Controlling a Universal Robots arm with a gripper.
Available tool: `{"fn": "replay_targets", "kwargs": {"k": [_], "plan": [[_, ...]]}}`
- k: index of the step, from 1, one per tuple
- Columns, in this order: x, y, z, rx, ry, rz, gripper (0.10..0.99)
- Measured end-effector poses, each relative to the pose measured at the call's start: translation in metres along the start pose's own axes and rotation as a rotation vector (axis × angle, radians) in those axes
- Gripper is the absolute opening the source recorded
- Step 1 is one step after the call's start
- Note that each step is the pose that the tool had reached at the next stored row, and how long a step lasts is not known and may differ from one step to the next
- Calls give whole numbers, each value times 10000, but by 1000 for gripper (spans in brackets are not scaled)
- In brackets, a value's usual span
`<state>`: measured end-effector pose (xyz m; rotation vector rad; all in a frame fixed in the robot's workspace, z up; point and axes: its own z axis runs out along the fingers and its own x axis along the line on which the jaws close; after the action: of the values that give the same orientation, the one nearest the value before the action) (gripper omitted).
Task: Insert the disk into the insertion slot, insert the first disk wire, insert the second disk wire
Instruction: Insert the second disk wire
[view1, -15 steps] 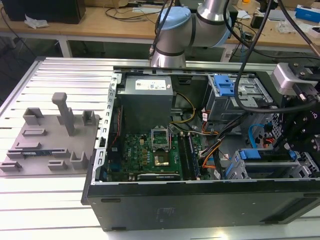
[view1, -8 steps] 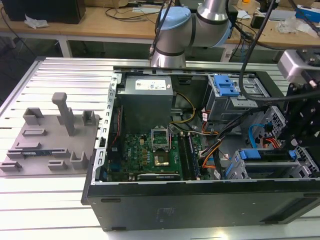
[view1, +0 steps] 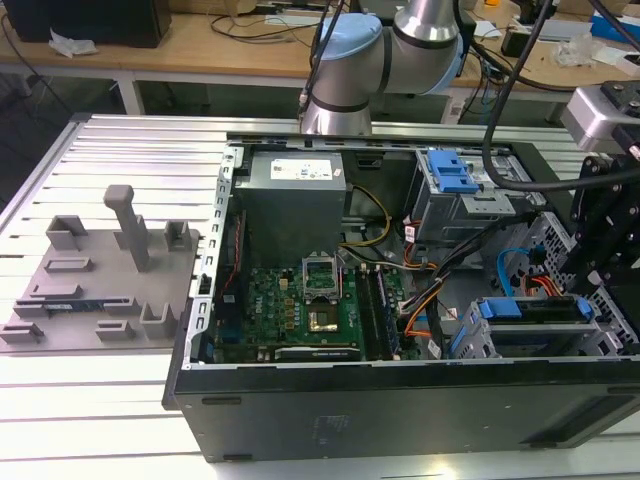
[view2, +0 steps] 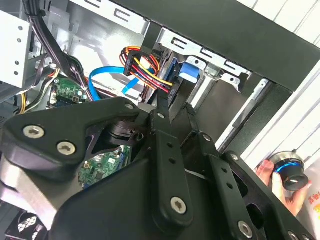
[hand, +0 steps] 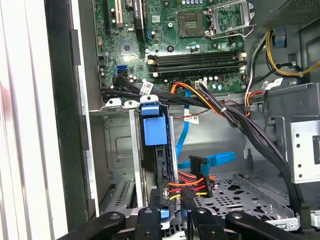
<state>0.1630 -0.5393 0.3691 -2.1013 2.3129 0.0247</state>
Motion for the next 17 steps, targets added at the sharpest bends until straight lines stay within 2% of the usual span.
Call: {"fn": "replay_targets", "kwargs": {"k": [12, 15, 16, 17], "plan": [[-5, 0, -13, 2, 14, 0, 302], [-60, 6, -11, 14, 149, 1, 302], [-117, 11, -10, 22, 239, 0, 302], [-147, 14, -11, 28, 293, -1, 302]]}}
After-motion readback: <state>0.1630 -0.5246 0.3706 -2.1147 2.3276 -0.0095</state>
